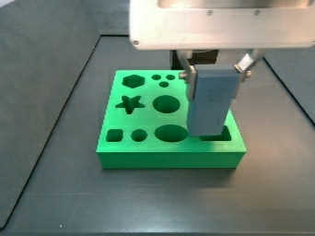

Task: Insert the rectangle object.

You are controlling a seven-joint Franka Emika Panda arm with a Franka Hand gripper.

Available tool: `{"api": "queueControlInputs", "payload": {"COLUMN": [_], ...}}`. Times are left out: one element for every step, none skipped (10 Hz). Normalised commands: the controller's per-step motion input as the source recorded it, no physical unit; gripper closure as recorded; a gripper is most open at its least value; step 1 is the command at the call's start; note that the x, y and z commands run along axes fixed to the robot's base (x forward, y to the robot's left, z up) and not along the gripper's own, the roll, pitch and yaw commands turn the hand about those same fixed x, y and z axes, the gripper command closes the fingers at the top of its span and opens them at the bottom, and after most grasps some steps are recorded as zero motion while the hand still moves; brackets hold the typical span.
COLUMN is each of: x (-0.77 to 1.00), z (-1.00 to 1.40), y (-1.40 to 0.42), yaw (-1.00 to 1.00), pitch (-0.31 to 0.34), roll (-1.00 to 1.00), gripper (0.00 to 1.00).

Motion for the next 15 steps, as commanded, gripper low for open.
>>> {"api": "queueControlInputs", "payload": {"x": [0.77,0.69,0.69,0.67,0.57,0.32,0.17,0.05,0.08,0.06,0.00,-0.03,-0.28,-0.28,-0.16], "z": [-0.07,-0.09,-0.06,-0.05,-0.05,0.00,-0.06,-0.19,-0.35,-0.36,-0.31,-0.31,-0.29,-0.23,-0.24], "y": [-0.05,0.00,0.00,0.00,-0.10,-0.11,-0.05,0.00,0.00,0.00,0.00,0.00,0.00,0.00,0.00], "yaw": [-0.01,-0.11,-0.15,-0.17,-0.28,-0.09,-0.02,0.00,0.00,0.06,0.03,0.00,0.00,0.00,0.00], "pitch": [0.296,0.254,0.221,0.214,0.163,0.087,0.000,0.000,0.016,0.009,0.000,0.000,-0.030,-0.066,-0.056], "roll": [0.25,0.26,0.24,0.24,0.13,0.03,0.00,0.00,0.15,0.15,0.12,0.11,0.13,0.07,0.04], "gripper": [1.00,1.00,1.00,1.00,1.00,1.00,1.00,1.00,1.00,1.00,1.00,1.00,1.00,1.00,1.00]}}
